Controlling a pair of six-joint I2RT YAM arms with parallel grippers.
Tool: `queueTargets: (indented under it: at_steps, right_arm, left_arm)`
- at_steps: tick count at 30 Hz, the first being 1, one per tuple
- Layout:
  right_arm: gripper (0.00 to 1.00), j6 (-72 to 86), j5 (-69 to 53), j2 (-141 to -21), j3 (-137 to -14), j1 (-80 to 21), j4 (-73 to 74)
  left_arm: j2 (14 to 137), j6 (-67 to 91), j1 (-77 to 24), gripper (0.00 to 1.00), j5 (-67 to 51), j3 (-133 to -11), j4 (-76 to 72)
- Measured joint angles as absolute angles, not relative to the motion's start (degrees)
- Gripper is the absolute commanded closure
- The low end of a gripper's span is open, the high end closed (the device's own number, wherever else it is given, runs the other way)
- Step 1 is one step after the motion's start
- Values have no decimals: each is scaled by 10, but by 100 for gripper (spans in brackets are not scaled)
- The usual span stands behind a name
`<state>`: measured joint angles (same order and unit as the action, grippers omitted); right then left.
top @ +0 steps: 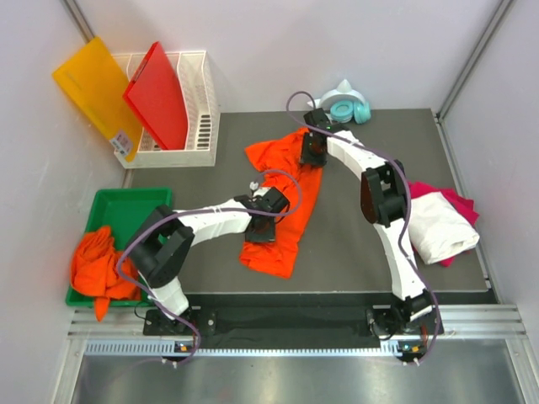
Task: Fold and stack the t-shirts
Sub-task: Rotate the tshirt 90 degrees
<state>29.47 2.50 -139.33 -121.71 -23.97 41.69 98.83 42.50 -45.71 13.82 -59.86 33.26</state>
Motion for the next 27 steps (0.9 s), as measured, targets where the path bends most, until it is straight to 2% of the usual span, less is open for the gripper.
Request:
queueTargets:
  at_steps: [22, 27]
  right_arm:
    - [61, 326, -55, -1481, -1371, -185, 468]
    - [56, 330, -70, -1458, -1319, -182, 410]
  left_arm:
    - [1042, 403, -565, 53, 131, -657, 335]
    - [1037, 409, -601, 42, 147, -654, 322]
